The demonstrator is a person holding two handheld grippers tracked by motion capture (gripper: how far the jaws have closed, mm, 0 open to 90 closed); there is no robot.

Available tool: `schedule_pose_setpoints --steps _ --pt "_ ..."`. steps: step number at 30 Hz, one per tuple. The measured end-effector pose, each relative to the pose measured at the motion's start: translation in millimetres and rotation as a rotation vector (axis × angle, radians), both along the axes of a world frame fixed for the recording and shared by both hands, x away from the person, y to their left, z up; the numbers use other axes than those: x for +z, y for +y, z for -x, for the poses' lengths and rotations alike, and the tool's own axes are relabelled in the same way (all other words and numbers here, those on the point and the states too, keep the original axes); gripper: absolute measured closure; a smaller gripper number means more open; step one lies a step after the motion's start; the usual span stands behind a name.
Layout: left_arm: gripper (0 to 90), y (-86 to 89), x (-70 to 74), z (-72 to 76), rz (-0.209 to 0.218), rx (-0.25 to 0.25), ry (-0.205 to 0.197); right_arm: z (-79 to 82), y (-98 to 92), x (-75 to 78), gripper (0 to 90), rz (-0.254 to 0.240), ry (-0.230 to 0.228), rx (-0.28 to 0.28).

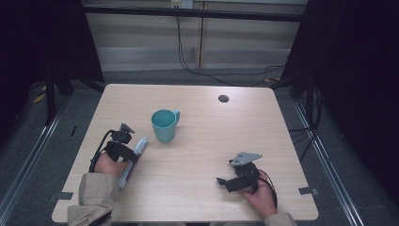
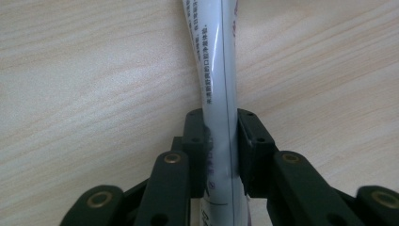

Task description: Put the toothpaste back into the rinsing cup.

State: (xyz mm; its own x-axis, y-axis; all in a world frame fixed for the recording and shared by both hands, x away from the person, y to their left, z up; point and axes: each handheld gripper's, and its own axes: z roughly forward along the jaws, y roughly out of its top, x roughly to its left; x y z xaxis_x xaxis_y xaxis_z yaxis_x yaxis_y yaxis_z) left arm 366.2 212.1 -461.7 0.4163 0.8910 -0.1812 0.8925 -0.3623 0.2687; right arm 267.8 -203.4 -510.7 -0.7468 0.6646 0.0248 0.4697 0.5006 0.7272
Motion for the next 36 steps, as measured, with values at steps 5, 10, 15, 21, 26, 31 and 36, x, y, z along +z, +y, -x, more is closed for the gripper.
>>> schedule_pose_setpoints --steps 5,10,15,21,26,31,36 --pt "76.5 1.3 -0.6 0.1 0.008 0.003 -0.004 0.0 0.0 0.0 13.3 0.000 0.000 0.000" --pt "73.8 0.7 -0.9 -0.6 0.004 0.013 -0.003 0.0 0.0 0.0 13.4 0.000 0.001 0.000" --pt "66.5 -1.8 -6.0 -0.7 -0.016 0.016 0.017 0.0 0.0 0.0 13.4 0.000 0.000 0.000" --pt "74.7 -5.0 -4.9 -1.9 -0.020 0.002 0.019 0.0 -0.1 0.0 13.4 -0.001 0.000 0.001" --pt "76.4 2.6 -1.6 2.1 0.049 0.011 -0.034 -0.1 -0.1 0.0 13.4 -0.001 0.000 0.001" --pt "76.4 9.1 6.3 5.1 0.074 0.024 -0.083 -0.1 -0.1 0.0 13.4 -0.001 0.000 0.001" --pt "76.6 15.4 19.3 8.6 0.112 0.028 -0.173 -0.1 -0.1 0.0 13.4 -0.001 0.000 0.001"
